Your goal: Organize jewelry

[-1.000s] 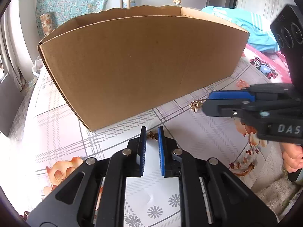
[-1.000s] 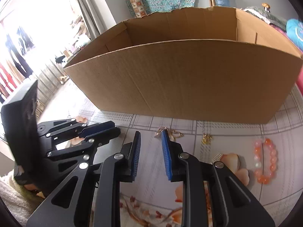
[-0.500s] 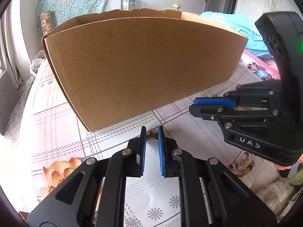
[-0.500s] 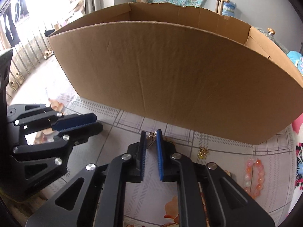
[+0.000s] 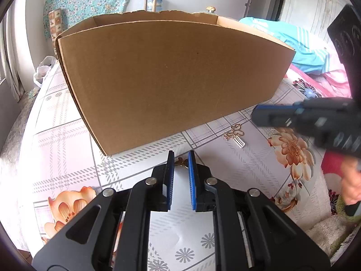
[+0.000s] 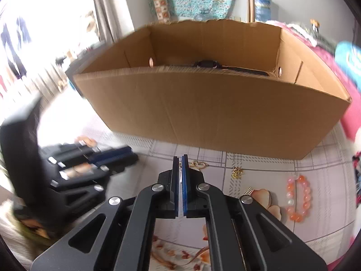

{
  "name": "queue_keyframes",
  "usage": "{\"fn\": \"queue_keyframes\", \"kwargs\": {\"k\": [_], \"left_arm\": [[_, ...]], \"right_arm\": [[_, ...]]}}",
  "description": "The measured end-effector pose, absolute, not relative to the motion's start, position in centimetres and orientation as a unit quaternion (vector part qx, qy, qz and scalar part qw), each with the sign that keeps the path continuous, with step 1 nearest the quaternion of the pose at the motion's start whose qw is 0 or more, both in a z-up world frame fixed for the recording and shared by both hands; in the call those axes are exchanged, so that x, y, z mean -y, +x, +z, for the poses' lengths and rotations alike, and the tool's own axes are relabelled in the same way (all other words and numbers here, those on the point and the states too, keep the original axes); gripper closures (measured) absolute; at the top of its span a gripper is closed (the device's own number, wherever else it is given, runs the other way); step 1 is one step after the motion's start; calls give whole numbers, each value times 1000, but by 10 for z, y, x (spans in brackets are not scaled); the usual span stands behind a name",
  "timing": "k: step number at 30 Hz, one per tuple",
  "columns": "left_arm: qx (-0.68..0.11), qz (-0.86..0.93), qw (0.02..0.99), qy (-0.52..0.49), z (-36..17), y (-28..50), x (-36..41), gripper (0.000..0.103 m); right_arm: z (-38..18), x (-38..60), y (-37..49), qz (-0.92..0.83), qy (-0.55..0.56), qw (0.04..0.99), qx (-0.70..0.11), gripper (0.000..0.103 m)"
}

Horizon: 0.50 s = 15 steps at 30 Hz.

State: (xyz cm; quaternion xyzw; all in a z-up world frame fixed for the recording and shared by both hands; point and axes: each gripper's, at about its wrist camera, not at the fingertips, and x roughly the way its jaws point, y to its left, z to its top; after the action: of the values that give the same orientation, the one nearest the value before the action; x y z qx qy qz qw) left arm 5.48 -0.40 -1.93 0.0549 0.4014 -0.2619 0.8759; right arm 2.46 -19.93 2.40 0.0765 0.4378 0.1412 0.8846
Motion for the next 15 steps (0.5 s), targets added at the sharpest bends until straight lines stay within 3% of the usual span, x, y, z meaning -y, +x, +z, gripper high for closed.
{"fn": "queue_keyframes", "kwargs": {"k": [6, 10, 12, 15], "left_arm": [[-402, -264, 875, 50, -19, 56, 1, 92], [-403, -265, 875, 49, -18, 56, 0, 92], [-403, -265, 875, 49, -18, 56, 1, 92], [-403, -266, 874, 47, -18, 56, 1, 92]], "right_arm": [[30, 226, 32, 163, 173, 867, -438, 100], [16, 210, 37, 152, 130, 861, -468, 95], [9, 197, 37, 153, 103, 859, -477, 85], [-2, 181, 40, 131, 51, 862, -487, 85]]}}
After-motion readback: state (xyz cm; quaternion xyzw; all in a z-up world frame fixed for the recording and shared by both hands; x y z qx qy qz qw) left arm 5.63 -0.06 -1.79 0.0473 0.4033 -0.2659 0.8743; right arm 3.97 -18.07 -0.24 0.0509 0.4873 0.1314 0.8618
